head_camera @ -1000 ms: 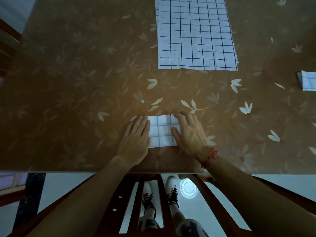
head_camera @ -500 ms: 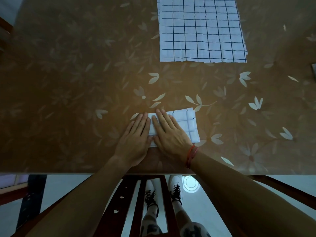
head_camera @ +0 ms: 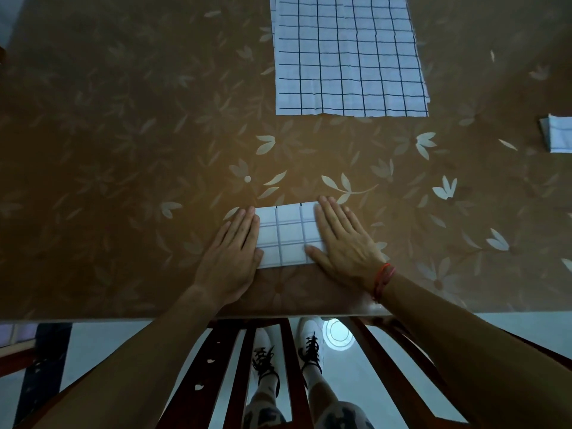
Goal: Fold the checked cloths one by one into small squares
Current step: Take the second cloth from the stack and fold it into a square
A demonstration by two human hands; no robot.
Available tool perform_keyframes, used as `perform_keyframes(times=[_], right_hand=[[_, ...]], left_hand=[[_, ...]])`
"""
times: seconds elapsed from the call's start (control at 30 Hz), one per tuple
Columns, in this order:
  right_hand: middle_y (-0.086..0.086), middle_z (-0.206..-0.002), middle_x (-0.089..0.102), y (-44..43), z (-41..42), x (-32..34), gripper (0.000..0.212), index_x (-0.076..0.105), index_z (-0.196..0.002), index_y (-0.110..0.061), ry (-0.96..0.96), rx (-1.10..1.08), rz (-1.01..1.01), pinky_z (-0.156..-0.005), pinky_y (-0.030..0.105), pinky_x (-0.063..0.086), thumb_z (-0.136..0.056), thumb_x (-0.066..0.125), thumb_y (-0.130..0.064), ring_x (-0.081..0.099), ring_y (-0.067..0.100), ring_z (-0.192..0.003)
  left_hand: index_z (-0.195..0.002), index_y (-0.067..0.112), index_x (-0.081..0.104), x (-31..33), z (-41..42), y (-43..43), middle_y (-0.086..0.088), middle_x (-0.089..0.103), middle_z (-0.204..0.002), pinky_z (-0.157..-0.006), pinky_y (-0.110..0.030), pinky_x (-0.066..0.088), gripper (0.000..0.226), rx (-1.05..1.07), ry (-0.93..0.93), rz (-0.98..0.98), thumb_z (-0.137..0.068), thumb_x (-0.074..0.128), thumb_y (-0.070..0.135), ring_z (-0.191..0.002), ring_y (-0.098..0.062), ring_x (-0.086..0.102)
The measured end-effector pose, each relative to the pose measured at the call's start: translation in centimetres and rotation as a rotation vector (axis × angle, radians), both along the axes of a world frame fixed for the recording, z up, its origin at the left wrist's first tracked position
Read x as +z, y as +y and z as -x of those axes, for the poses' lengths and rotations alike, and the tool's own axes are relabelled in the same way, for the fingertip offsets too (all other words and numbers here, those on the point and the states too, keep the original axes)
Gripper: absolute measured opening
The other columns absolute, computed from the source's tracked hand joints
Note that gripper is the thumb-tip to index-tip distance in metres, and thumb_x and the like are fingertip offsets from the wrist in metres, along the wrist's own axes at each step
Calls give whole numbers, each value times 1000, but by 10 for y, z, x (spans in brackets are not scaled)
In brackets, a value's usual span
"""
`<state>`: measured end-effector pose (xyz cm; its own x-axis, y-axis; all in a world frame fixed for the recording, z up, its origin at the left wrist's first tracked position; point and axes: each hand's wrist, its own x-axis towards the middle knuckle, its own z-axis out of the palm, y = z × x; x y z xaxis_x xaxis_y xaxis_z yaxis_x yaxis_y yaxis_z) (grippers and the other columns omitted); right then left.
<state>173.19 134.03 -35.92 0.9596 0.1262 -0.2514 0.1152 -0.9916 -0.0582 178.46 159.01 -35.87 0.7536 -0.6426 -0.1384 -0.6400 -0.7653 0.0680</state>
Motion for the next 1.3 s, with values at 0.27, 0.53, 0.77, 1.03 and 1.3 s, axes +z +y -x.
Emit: perform_keyframes(times=[0.27, 0.53, 0.77, 1.03, 1.3], right_hand=[[18, -159, 16, -7, 2, 6, 82, 20, -152, -1, 20, -13, 15, -121, 47, 16, -96, 15, -61, 16, 31, -148], [10, -142, 43, -5, -23, 33, 61, 43, -137, -9, -38, 2, -5, -104, 42, 36, -92, 35, -49, 42, 28, -128], [6, -139, 45, -4, -52, 45, 48, 47, -134, -15, 44, -35, -141, -92, 42, 44, -89, 48, -33, 50, 30, -114], [2, -111, 66, -3, -79, 49, 34, 58, -114, -18, 165, -222, -316, -79, 42, 55, -85, 52, -33, 64, 28, -96], [1, -116, 62, -3, -91, 46, 48, 57, -124, -25, 291, -256, -305, -81, 33, 49, -85, 57, -54, 61, 23, -98]], left_hand=[[-150, 1, 24, 4, 0, -2, -16, 20, -158, -120, -38, 13, 62, 26, 41, -4, -100, 17, 38, -148, -25, 13], [-131, 6, 50, 30, 4, -26, -13, 43, -143, -110, -40, 34, 46, 98, 56, 121, -91, 51, 28, -135, -27, 36], [-116, 8, 55, 30, 25, -43, -8, 50, -123, -100, -34, 44, 35, 33, 169, 247, -94, 36, 27, -118, -21, 45], [-120, 5, 55, 29, 26, -40, -7, 48, -127, -101, -31, 43, 31, 48, 190, 288, -96, 42, 20, -121, -21, 44], [-124, 7, 55, 27, 26, -37, -6, 47, -131, -105, -27, 37, 32, 49, 202, 316, -97, 42, 20, -124, -18, 39]])
